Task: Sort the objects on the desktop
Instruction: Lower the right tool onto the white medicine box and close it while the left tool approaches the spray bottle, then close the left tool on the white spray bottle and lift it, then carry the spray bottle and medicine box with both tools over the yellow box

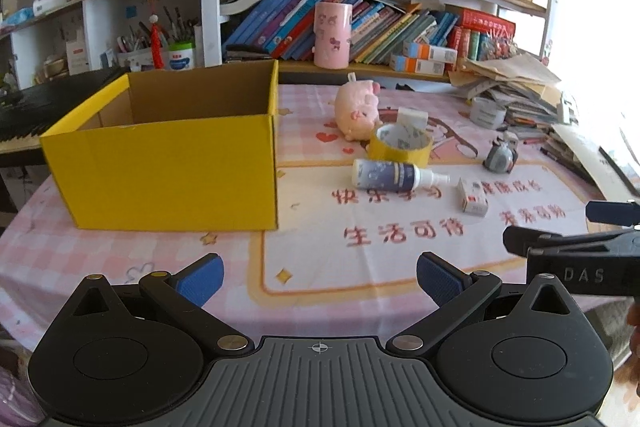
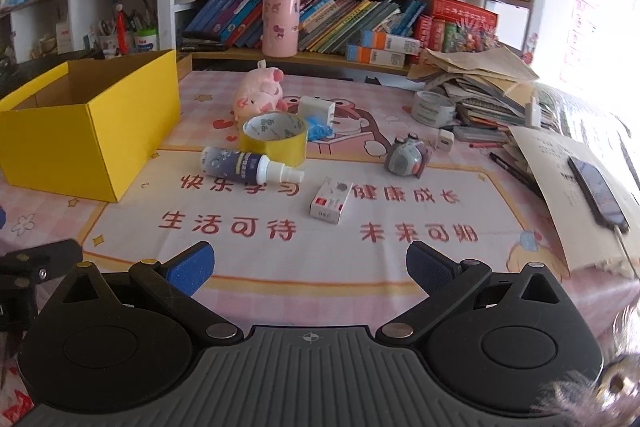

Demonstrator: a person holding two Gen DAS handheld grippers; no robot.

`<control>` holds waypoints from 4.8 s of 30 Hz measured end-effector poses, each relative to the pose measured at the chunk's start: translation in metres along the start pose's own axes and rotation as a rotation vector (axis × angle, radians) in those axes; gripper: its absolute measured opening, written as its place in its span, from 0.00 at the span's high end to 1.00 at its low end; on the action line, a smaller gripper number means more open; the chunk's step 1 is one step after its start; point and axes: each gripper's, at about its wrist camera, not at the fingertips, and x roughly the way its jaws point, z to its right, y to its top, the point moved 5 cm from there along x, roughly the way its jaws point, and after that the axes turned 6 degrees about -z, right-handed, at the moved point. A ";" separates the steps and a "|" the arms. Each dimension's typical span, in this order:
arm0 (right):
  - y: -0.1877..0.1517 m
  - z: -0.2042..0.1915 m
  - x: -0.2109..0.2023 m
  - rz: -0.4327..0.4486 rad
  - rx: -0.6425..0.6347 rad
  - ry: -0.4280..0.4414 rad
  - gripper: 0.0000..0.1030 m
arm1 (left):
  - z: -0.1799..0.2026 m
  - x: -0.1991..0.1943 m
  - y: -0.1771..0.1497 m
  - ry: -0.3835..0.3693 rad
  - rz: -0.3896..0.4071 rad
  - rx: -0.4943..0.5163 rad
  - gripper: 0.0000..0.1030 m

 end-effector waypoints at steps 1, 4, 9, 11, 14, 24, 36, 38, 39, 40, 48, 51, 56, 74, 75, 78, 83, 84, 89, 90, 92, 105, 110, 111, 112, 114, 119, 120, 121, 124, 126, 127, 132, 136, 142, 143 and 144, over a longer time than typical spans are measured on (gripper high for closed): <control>0.003 0.002 0.003 0.000 -0.013 0.003 0.00 | 0.002 0.004 0.004 -0.001 0.001 -0.008 0.00; 0.015 0.010 0.012 0.014 -0.041 0.014 0.00 | 0.010 0.016 0.014 -0.001 0.000 -0.027 0.00; 0.034 0.031 0.029 0.023 -0.054 0.031 0.00 | 0.026 0.034 0.029 0.012 -0.004 -0.035 0.00; 0.040 0.036 0.038 0.019 -0.063 0.045 0.00 | 0.030 0.038 0.032 0.022 -0.007 -0.044 0.00; 0.045 0.041 0.052 -0.004 -0.085 0.076 0.00 | 0.035 0.047 0.036 0.042 -0.026 -0.058 0.00; 0.056 0.046 0.093 -0.102 -0.150 0.154 0.02 | 0.047 0.063 0.045 0.113 -0.077 -0.071 0.00; 0.062 0.046 0.144 -0.246 -0.124 0.222 0.29 | 0.053 0.078 0.056 0.161 -0.111 -0.025 0.00; 0.062 0.045 0.151 -0.265 -0.122 0.232 0.36 | 0.054 0.081 0.059 0.159 -0.115 -0.017 0.00; 0.062 0.045 0.154 -0.274 -0.122 0.238 0.40 | 0.055 0.083 0.060 0.157 -0.117 -0.014 0.00; 0.062 0.045 0.157 -0.283 -0.123 0.243 0.44 | 0.056 0.085 0.061 0.154 -0.121 -0.011 0.00; 0.067 0.055 0.163 -0.277 -0.154 0.267 0.73 | 0.063 0.112 0.072 0.096 -0.149 -0.016 0.00; 0.067 0.067 0.164 -0.280 -0.153 0.243 0.73 | 0.066 0.127 0.079 0.075 -0.162 -0.013 0.00; 0.065 0.084 0.164 -0.288 -0.137 0.241 0.73 | 0.077 0.150 0.095 0.023 -0.164 0.097 0.01; 0.061 0.093 0.161 -0.285 -0.116 0.258 0.73 | 0.109 0.182 0.080 -0.139 -0.363 0.344 0.32; 0.061 0.093 0.160 -0.285 -0.116 0.258 0.73 | 0.110 0.179 0.078 -0.145 -0.370 0.343 0.35; 0.061 0.093 0.160 -0.284 -0.115 0.257 0.73 | 0.111 0.173 0.073 -0.160 -0.386 0.321 0.44; 0.060 0.093 0.160 -0.284 -0.118 0.253 0.73 | 0.112 0.168 0.070 -0.154 -0.380 0.300 0.50; 0.060 0.092 0.160 -0.284 -0.120 0.250 0.73 | 0.113 0.168 0.070 -0.154 -0.380 0.299 0.54; 0.060 0.089 0.159 -0.284 -0.139 0.236 0.72 | 0.113 0.167 0.071 -0.138 -0.371 0.269 0.69; 0.061 0.089 0.159 -0.285 -0.140 0.235 0.71 | 0.113 0.166 0.072 -0.134 -0.383 0.255 0.70; 0.061 0.088 0.159 -0.285 -0.142 0.233 0.71 | 0.113 0.164 0.071 -0.142 -0.405 0.225 0.70; 0.059 0.089 0.159 -0.271 -0.153 0.242 0.69 | 0.117 0.156 0.062 -0.098 -0.394 0.224 0.68; 0.060 0.089 0.161 -0.268 -0.162 0.247 0.66 | 0.115 0.152 0.059 -0.089 -0.388 0.213 0.68; 0.060 0.089 0.161 -0.267 -0.160 0.249 0.66 | 0.115 0.152 0.059 -0.087 -0.385 0.212 0.68; 0.060 0.089 0.161 -0.264 -0.162 0.248 0.66 | 0.116 0.152 0.059 -0.085 -0.385 0.213 0.68; 0.059 0.090 0.161 -0.254 -0.162 0.249 0.66 | 0.116 0.152 0.058 -0.082 -0.386 0.205 0.68; 0.057 0.090 0.160 -0.238 -0.148 0.252 0.73 | 0.117 0.150 0.058 -0.073 -0.366 0.204 0.70; 0.057 0.090 0.159 -0.237 -0.144 0.249 0.73 | 0.117 0.150 0.058 -0.073 -0.363 0.201 0.70; 0.057 0.090 0.158 -0.238 -0.140 0.246 0.73 | 0.115 0.150 0.058 -0.074 -0.360 0.187 0.70; 0.057 0.090 0.156 -0.248 -0.114 0.243 0.73 | 0.108 0.148 0.062 -0.094 -0.349 0.092 0.70; 0.059 0.090 0.151 -0.241 -0.098 0.244 0.74 | 0.102 0.142 0.067 -0.124 -0.327 0.023 0.70; 0.061 0.089 0.148 -0.233 -0.096 0.242 0.74 | 0.100 0.138 0.071 -0.143 -0.314 0.001 0.70; 0.072 0.085 0.129 -0.212 -0.053 0.255 0.73 | 0.093 0.119 0.084 -0.203 -0.267 -0.036 0.70; 0.077 0.077 0.112 -0.192 -0.025 0.248 0.74 | 0.082 0.107 0.090 -0.244 -0.242 -0.058 0.70; 0.078 0.066 0.089 -0.168 0.002 0.224 0.73 | 0.069 0.083 0.094 -0.293 -0.209 -0.046 0.70; 0.077 0.063 0.085 -0.164 0.004 0.218 0.73 | 0.066 0.079 0.093 -0.301 -0.206 -0.050 0.70; 0.076 0.060 0.082 -0.159 0.005 0.213 0.73 | 0.063 0.075 0.092 -0.306 -0.203 -0.050 0.70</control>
